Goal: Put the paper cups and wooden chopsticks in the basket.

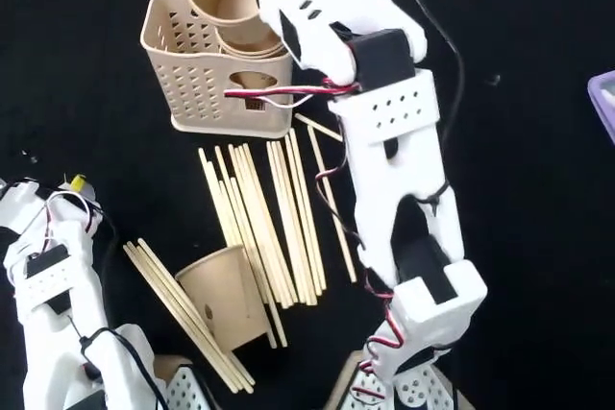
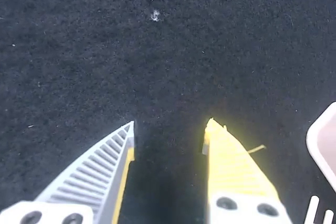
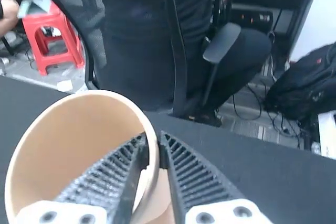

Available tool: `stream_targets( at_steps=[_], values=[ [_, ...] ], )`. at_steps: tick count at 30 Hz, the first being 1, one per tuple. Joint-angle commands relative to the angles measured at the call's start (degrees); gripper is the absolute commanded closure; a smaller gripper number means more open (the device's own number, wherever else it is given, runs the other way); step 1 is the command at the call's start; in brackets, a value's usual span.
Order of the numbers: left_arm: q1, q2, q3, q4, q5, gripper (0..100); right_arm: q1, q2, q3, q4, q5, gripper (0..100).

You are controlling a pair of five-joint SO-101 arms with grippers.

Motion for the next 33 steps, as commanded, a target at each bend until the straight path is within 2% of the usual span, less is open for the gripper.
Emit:
stream_targets(
  at_steps=[1,26,31,33],
  values=[
    [0.75,-0.88,-2.33,-0.62,-0.62,79,0.62,0.22,-4.26,-0.79,-0.44,98.8],
    [0.66,-0.97,-2.33,-0.62,-0.79,79,3.25,2.24,-2.77,3.08,0.09,97.8],
    [0.66,-0.97,-2.33,-0.62,-0.79,79,2.99,2.24,-2.86,7.38,0.0,77.3],
    [0.66,-0.97,-2.33,-0.62,-0.79,79,2.99,2.15,-2.86,7.74,0.0,73.7]
  ],
)
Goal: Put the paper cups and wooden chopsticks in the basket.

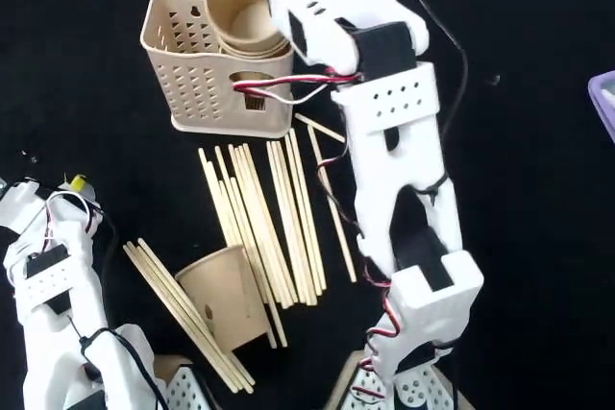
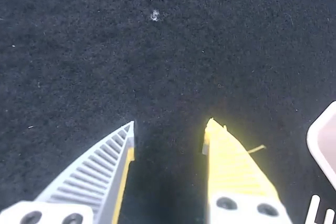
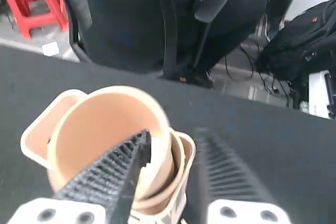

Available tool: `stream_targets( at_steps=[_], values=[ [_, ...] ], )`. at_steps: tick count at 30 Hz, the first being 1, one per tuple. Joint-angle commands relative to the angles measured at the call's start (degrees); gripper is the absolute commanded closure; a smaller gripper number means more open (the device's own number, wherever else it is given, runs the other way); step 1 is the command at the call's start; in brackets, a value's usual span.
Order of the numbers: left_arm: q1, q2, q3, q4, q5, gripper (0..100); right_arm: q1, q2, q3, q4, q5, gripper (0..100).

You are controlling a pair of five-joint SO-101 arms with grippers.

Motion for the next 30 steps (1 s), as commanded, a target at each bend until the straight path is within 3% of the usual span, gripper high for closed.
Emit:
stream_targets(
  at_steps=[1,6,11,18,22,27,30],
  values=[
    [0.66,-0.97,-2.33,-0.62,-0.44,79,1.05,-1.63,-1.71,1.23,-0.09,74.0],
    [0.75,-0.97,-2.33,-0.62,-0.44,79,0.97,-5.76,-1.63,5.54,-0.09,76.8],
    [0.75,-0.97,-2.33,-0.62,-0.44,79,-0.88,-12.18,-1.19,20.22,0.44,76.5],
    [1.8,-0.97,-2.33,-0.18,-1.14,79,-1.85,-15.08,1.1,31.38,8.53,76.9],
    [8.13,-1.49,-7.25,9.23,-10.99,79,2.64,-24.48,11.38,31.12,9.93,76.9],
    [17.89,-0.88,-20.53,29.54,-26.11,78,11.69,-39.52,30.9,30.15,11.25,76.9],
    [23.08,-0.79,-26.59,41.23,-34.02,78,19.08,-47.16,48.13,24.18,11.34,76.9]
  ],
)
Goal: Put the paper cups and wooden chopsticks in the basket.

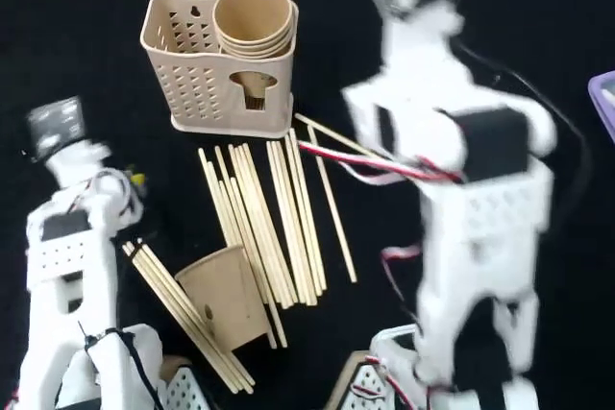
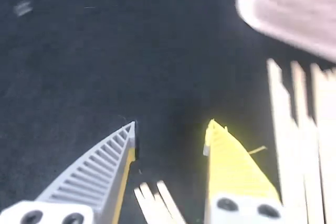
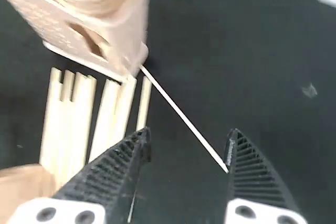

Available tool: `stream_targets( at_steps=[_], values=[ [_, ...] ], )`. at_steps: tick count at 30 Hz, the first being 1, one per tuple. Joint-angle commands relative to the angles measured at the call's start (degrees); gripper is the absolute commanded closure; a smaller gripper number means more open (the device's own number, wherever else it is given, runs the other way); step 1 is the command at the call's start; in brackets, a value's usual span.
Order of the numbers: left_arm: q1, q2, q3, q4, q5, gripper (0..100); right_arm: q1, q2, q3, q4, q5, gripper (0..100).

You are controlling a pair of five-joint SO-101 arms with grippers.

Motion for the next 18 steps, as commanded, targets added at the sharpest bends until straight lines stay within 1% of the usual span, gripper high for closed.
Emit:
stream_targets(
  at_steps=[1,3,5,9,12,14,18],
  values=[
    [8.66,-0.62,-12.44,18.11,-12.92,78,11.43,-13.41,26.07,-8.09,0.62,76.9],
    [12.35,-0.62,-14.46,24.18,-17.76,78,14.95,-17.8,39.43,-15.91,0.35,76.9],
    [15.69,-0.62,-15.87,28.66,-21.1,78,16.97,-22.02,51.12,-23.56,0.09,76.9],
    [20.53,-0.7,-17.54,33.76,-28.4,78,17.41,-28.26,67.91,-33.93,0.0,76.9],
    [22.9,-0.7,-18.24,37.1,-34.2,78,17.32,-29.14,75.56,-41.32,-2.81,76.9],
    [23.25,-0.79,-18.86,39.12,-38.15,78,17.05,-28.7,79.52,-45.01,-4.57,76.9],
    [23.34,-1.23,-22.9,42.9,-41.41,78,16.53,-27.74,84.26,-50.37,-5.8,76.9]
  ],
)
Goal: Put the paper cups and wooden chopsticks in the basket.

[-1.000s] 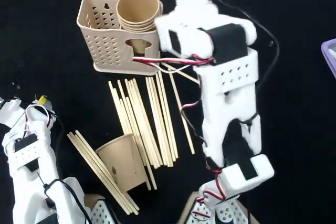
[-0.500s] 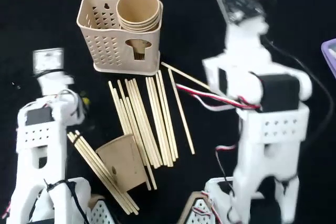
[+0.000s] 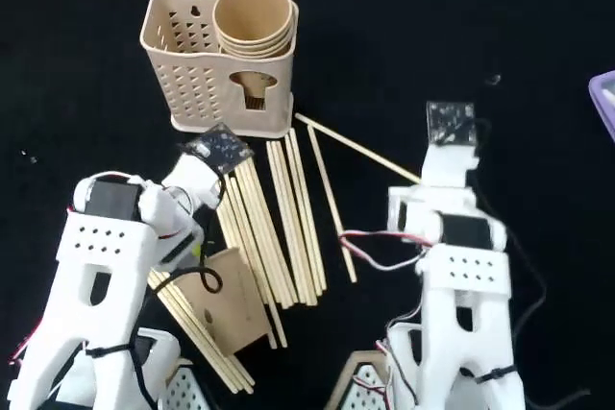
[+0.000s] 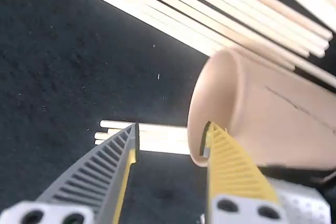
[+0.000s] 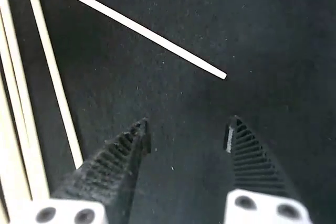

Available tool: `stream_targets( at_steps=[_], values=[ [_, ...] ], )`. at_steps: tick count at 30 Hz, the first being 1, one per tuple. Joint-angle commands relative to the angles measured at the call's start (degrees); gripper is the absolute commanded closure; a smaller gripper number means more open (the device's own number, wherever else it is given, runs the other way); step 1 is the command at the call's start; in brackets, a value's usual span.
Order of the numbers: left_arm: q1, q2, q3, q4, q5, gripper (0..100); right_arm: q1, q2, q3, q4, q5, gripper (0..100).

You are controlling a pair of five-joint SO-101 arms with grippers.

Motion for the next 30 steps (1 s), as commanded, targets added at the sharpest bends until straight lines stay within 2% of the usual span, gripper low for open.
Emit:
stream_targets(
  at_steps=[1,4,8,15,18,21,30],
  values=[
    [0.92,-1.14,-8.4,5.01,-3.43,78,0.44,-0.66,3.47,-6.42,-1.49,76.9],
    [2.77,-0.7,-12.62,10.73,-6.07,78,0.62,-0.4,4.18,-7.3,-1.58,76.9],
    [8.4,-0.62,-12.18,16.09,-9.49,78,0.53,-0.4,4.44,-7.3,-1.23,76.9],
    [14.29,-0.62,-3.65,10.73,-9.85,78,0.62,-0.4,4.62,-7.3,-1.23,76.9],
    [14.29,-0.62,-1.63,8.18,-9.85,78,0.62,-0.4,5.14,-7.3,-1.14,76.9],
    [14.2,-0.62,-0.57,7.47,-9.85,72,0.62,-0.4,5.14,-7.3,-1.14,76.9],
    [14.37,-0.62,-0.4,7.91,-11.52,73,0.62,-0.4,5.14,-7.3,-1.14,76.9]
  ],
)
